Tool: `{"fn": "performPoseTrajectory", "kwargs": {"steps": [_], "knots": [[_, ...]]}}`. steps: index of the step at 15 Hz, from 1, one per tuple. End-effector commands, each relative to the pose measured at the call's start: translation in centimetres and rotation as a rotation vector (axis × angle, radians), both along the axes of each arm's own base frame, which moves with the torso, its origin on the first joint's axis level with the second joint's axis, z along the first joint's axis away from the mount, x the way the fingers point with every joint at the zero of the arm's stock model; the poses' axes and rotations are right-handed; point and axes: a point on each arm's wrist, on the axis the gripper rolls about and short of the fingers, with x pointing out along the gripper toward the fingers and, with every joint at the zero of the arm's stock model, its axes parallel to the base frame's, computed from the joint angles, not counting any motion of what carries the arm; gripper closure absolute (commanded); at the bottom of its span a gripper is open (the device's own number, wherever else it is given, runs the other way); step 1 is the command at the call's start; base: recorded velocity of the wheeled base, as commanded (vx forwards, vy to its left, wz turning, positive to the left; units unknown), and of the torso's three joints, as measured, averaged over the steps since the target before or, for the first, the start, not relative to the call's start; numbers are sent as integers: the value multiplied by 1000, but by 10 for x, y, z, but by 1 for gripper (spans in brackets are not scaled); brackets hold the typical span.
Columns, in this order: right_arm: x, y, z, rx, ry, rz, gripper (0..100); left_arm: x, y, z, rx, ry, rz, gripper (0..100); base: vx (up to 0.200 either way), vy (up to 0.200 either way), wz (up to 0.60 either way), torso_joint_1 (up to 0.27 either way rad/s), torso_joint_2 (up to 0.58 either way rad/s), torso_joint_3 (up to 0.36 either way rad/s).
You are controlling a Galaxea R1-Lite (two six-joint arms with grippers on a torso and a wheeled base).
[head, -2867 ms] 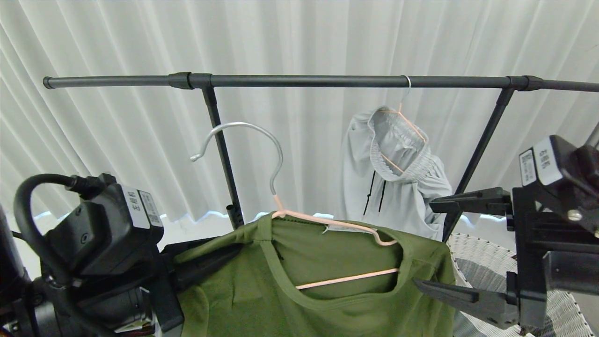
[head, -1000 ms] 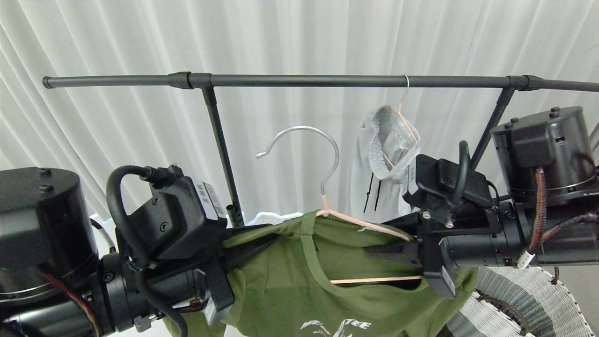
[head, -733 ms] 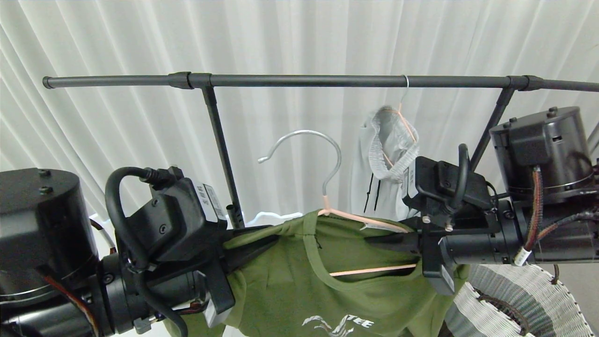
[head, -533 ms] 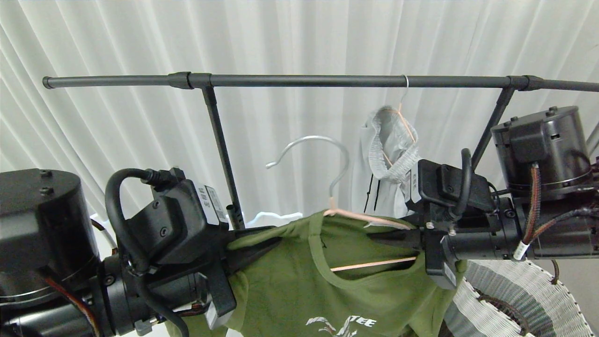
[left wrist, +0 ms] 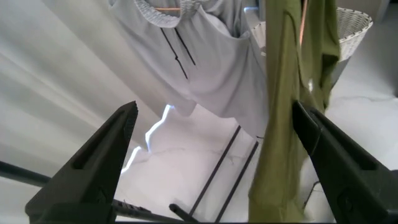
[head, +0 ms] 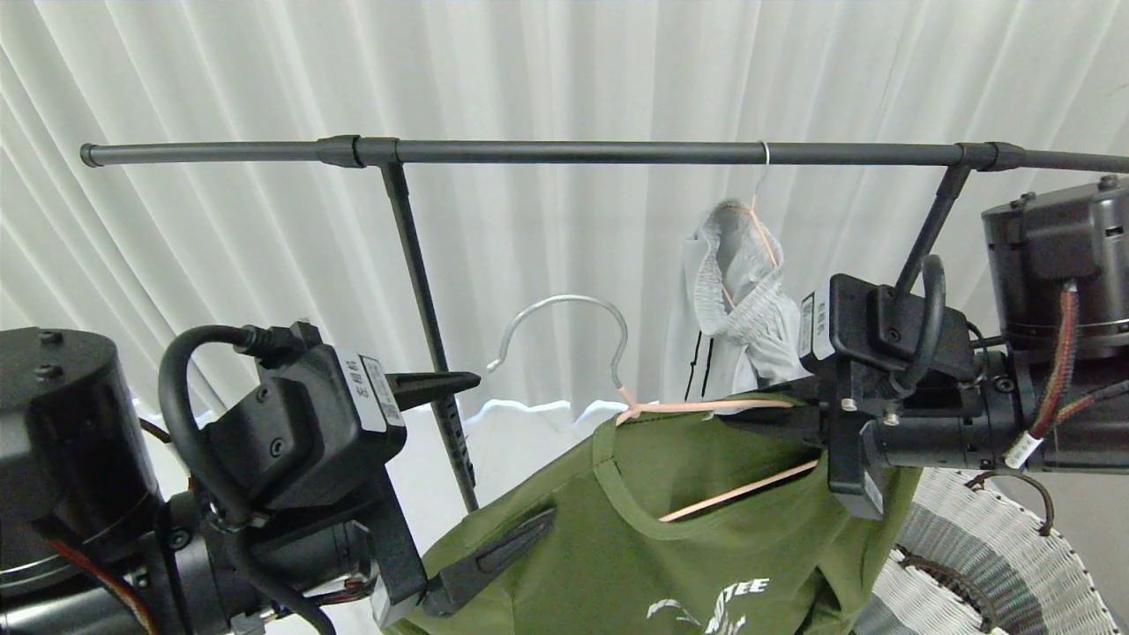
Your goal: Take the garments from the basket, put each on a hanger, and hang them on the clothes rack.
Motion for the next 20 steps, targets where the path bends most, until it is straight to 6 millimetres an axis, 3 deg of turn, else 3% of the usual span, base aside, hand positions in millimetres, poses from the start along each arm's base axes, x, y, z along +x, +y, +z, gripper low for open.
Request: {"fn": "performPoseTrajectory", "kwargs": {"steps": [1, 5, 9, 11, 15, 20], "knots": [[-6, -11, 7, 18, -28, -29, 100, -4, 3, -3, 2, 4, -1, 0, 0, 0, 0, 0, 0, 0], [-16, -40, 3, 5, -45, -150, 100, -15, 13, 2, -27, -20, 7, 0, 0, 0, 0, 0, 0, 0], [-23, -62, 10, 36, -77, -221, 100, -24, 29, -34, 54, 68, 47, 0, 0, 0, 0, 0, 0, 0], [-26, -64, 13, 52, -78, -224, 100, -21, 31, -51, 107, 131, 71, 0, 0, 0, 0, 0, 0, 0], [-30, -65, 16, 77, -72, -220, 100, -2, 29, -67, 156, 218, 131, 0, 0, 0, 0, 0, 0, 0], [-38, -59, 17, 103, -50, -180, 100, 4, 28, -67, 153, 228, 139, 0, 0, 0, 0, 0, 0, 0]]}}
